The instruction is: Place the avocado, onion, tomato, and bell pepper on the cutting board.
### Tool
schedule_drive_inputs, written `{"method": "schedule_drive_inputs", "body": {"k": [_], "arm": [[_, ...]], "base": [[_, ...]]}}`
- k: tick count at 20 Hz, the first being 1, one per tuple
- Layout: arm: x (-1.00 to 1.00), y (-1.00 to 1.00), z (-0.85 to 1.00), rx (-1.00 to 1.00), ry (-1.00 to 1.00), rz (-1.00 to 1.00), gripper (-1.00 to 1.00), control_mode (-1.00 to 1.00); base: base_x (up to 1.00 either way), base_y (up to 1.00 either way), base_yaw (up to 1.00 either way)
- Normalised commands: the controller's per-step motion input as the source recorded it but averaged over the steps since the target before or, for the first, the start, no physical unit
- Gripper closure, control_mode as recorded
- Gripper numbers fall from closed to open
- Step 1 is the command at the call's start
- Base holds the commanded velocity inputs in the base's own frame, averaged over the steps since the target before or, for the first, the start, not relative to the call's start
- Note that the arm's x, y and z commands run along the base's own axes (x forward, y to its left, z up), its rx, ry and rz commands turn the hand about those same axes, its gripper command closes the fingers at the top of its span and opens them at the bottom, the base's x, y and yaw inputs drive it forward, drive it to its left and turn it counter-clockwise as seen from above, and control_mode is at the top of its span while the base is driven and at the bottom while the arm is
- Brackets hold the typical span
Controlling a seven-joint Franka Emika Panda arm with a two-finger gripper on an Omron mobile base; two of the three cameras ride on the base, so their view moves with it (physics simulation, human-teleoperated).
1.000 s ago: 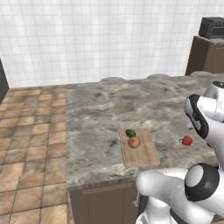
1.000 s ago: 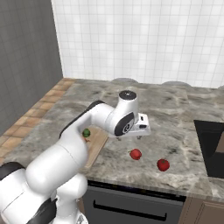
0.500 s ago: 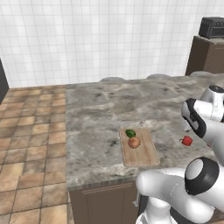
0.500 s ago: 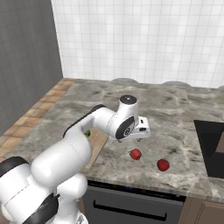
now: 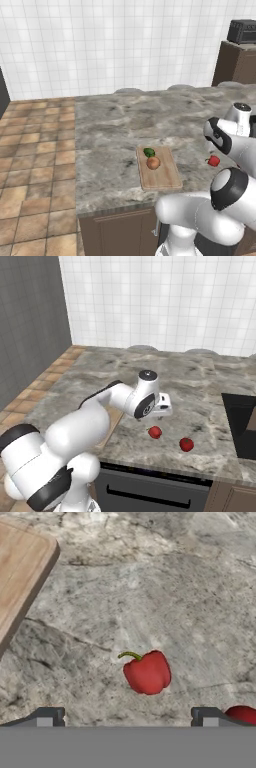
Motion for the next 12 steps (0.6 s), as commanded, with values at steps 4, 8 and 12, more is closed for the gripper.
{"method": "schedule_drive_inputs", "body": {"k": [4, 8, 12], "arm": [[0.15, -0.15, -0.21, 0.00, 0.00, 0.00, -1.00, -1.00], [0.21, -0.13, -0.23, 0.00, 0.00, 0.00, -1.00, -1.00], [0.11, -0.12, -0.20, 0.00, 0.01, 0.00, -1.00, -1.00]], "base": [[0.00, 0.00, 0.00], [0.00, 0.00, 0.00], [0.00, 0.00, 0.00]]}}
